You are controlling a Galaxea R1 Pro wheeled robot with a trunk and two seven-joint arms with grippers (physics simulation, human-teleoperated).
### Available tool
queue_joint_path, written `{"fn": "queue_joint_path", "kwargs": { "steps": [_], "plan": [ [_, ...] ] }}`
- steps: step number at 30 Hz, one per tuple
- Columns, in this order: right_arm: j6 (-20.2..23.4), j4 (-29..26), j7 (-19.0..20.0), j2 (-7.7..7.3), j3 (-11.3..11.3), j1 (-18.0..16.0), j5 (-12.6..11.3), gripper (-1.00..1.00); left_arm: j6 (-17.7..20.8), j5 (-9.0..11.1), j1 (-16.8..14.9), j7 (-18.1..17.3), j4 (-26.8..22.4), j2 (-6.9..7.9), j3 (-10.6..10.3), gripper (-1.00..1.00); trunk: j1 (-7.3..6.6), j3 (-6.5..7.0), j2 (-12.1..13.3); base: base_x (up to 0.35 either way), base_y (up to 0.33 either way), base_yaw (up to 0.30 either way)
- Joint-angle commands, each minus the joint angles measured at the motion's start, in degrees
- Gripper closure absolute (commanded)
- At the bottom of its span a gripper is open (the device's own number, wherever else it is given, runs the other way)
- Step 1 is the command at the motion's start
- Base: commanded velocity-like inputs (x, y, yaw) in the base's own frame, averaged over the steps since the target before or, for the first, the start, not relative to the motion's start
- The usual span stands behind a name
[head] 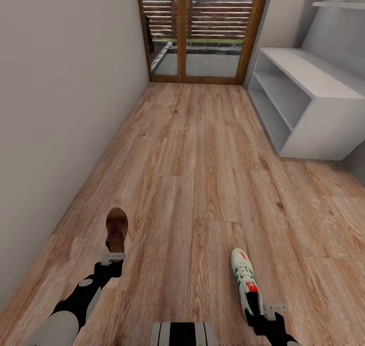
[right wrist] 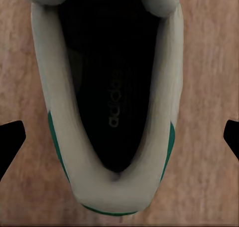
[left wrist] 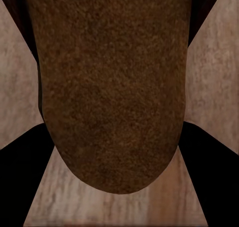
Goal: Pick up the two gym shoes and the two sandals from the corridor floor and place them onto the hallstand (shoe rack) in the corridor, making sure they are on the rack and not on the floor. Arrange them so the two gym shoes are next to each other and the two sandals are next to each other.
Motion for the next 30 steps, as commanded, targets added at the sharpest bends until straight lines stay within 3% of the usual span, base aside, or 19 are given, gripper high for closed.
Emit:
{"fn": "queue_joint_path", "kwargs": {
  "steps": [1,7,20,30],
  "plan": [
    [-0.2,0.04,0.3,0.02,-0.49,-0.03,0.55,-1.0,-0.25,-0.48,-0.05,-0.38,0.01,-0.02,0.49,1.0,0.01,-0.35,-0.03,0.0,0.0,0.0],
    [-0.2,0.04,0.3,0.02,-0.49,-0.03,0.55,-1.0,-0.25,-0.48,0.01,-0.37,0.01,0.02,0.46,1.0,0.16,-2.19,-0.11,0.0,0.0,0.0],
    [-0.2,0.04,0.3,0.02,-0.49,-0.03,0.55,-1.0,-0.25,-0.48,0.29,-0.4,0.01,0.03,0.46,1.0,0.16,-2.46,-0.11,0.0,0.0,0.0],
    [-0.2,0.04,0.3,0.02,-0.49,-0.03,0.55,-1.0,-0.25,-0.48,0.3,-0.41,0.01,0.01,0.46,1.0,0.4,-4.46,-0.23,0.0,0.0,0.0]
  ]
}}
